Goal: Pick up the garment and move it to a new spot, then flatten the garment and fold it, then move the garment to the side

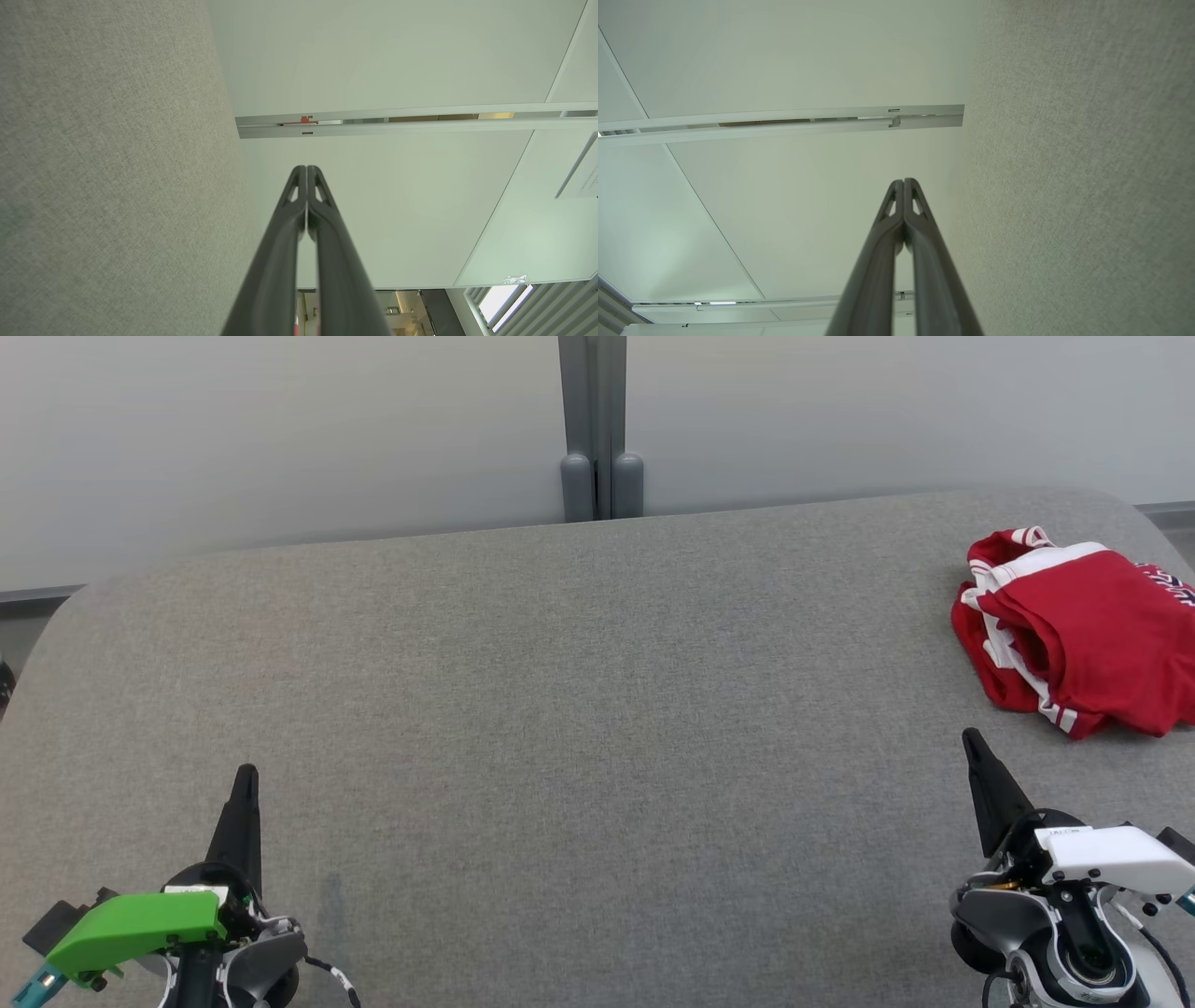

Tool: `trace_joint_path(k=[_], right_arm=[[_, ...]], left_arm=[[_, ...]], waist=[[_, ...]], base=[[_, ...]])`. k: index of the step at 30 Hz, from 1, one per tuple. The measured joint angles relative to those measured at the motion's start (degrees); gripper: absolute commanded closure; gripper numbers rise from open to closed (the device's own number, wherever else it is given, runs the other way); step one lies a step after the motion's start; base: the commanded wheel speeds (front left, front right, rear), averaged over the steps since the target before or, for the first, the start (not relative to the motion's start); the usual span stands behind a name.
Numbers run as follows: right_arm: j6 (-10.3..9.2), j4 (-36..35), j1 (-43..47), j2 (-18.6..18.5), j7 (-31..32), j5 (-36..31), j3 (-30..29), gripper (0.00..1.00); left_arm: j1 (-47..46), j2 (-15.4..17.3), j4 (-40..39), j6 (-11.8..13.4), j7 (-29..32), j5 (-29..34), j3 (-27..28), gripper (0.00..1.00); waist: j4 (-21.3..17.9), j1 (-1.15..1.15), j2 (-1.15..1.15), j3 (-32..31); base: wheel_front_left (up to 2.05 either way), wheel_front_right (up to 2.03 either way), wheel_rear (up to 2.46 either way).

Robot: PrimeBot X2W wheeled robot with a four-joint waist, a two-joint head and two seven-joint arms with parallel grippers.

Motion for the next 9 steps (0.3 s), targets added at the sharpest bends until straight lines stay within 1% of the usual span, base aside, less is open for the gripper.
trace_joint_path(k=[9], right_arm=[[0.00,0.01,-0.01,0.04,0.02,-0.01,-0.09,1.00]], left_arm=[[-0.01,-0.01,0.00,0.00,0.00,0.00,0.02,1.00]], waist=[[0.00,0.00,0.00,0.00]], base=[[0.00,0.00,0.00]])
